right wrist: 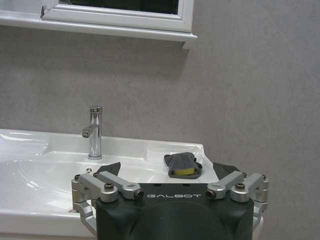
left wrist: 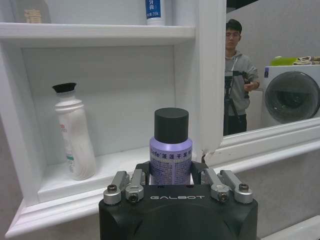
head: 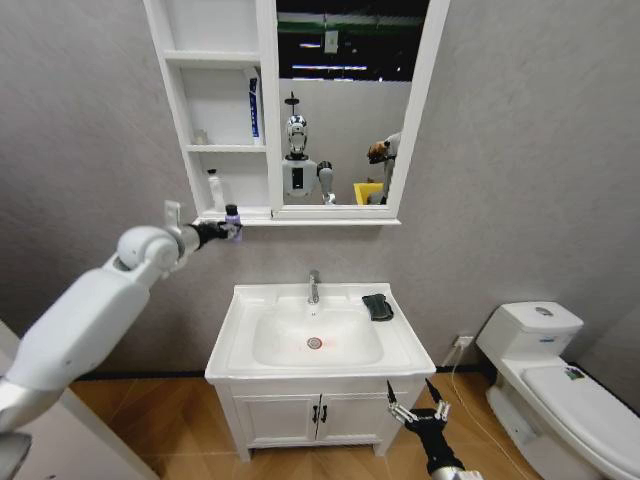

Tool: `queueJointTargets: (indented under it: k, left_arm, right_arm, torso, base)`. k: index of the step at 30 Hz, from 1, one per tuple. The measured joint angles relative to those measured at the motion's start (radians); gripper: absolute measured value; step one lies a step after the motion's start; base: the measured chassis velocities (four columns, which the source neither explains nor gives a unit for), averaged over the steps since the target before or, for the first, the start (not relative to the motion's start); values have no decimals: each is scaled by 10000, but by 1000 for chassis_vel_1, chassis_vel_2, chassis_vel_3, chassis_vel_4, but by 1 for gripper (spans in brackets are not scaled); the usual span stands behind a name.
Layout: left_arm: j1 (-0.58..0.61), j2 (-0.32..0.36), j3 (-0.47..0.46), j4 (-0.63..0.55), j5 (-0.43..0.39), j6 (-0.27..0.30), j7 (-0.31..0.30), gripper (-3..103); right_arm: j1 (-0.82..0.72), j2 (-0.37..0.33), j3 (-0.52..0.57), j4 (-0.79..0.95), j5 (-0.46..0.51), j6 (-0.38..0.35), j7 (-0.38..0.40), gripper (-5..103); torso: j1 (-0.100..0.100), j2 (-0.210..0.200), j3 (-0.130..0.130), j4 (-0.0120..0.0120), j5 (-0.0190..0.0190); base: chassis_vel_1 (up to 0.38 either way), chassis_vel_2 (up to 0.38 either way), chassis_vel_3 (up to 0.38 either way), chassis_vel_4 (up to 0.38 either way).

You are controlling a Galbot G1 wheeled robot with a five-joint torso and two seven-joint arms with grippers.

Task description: Move facial cleanser and shampoo from washbasin to cabinet, then wipe washbasin with towel.

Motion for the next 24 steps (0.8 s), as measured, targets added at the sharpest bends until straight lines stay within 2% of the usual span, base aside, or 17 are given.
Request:
queueJointTargets:
  k: [3, 4, 7, 8, 10, 11, 14, 18, 24]
  left_arm:
    - [-1125, -754, 780, 1206, -126, 62, -21, 42]
    - [-1125, -754, 780, 1206, -126, 62, -21, 42]
    - [-2009, -1653, 1368, 2810, 238, 9, 110, 42]
    - [-2009, -1653, 1368, 2810, 238, 9, 110, 42]
    - [-2398, -2188, 1417, 3791, 865, -132, 466, 42]
    - [-2398, -2188, 1417, 3791, 865, -132, 466, 42]
    - [-2723, -2747, 1296, 4938, 1500, -309, 774, 42]
    - [-2916, -3104, 1151, 5789, 2045, -438, 1033, 42]
    - [-2948, -3363, 971, 6431, 2365, -569, 1113, 42]
  right_arm:
    - [-43, 11, 4, -105, 19, 105, -6, 100]
    - [-43, 11, 4, -105, 19, 105, -6, 100]
    - [-66, 4, 53, -212, 108, 206, -9, 100]
    - [-66, 4, 53, -212, 108, 206, -9, 100]
    - [-98, 0, 99, -334, 157, 321, -10, 100]
    - [-98, 0, 99, -334, 157, 321, -10, 100]
    - [-225, -36, 171, -425, 249, 455, -10, 100]
    - [-284, -83, 258, -439, 341, 509, -11, 100]
    - [-253, -110, 296, -472, 395, 519, -11, 100]
  torso:
    - [1, 0, 1, -3, 3]
    - [1, 0, 1, -3, 3]
    - [2, 0, 1, -1, 2]
    - [2, 0, 1, -1, 2]
    - [2, -1, 1, 0, 5]
    - [2, -1, 1, 0, 5]
    - [2, -2, 2, 1, 3]
    - [2, -1, 0, 3, 2]
    - [2, -2, 1, 2, 1]
  base:
    - [0, 0, 0, 0]
    - [0, 0, 0, 0]
    - [0, 0, 0, 0]
    - [0, 0, 0, 0]
    - [0, 0, 0, 0]
    - [0, 0, 0, 0]
    - [0, 0, 0, 0]
    - [0, 0, 0, 0]
    - [0, 0, 0, 0]
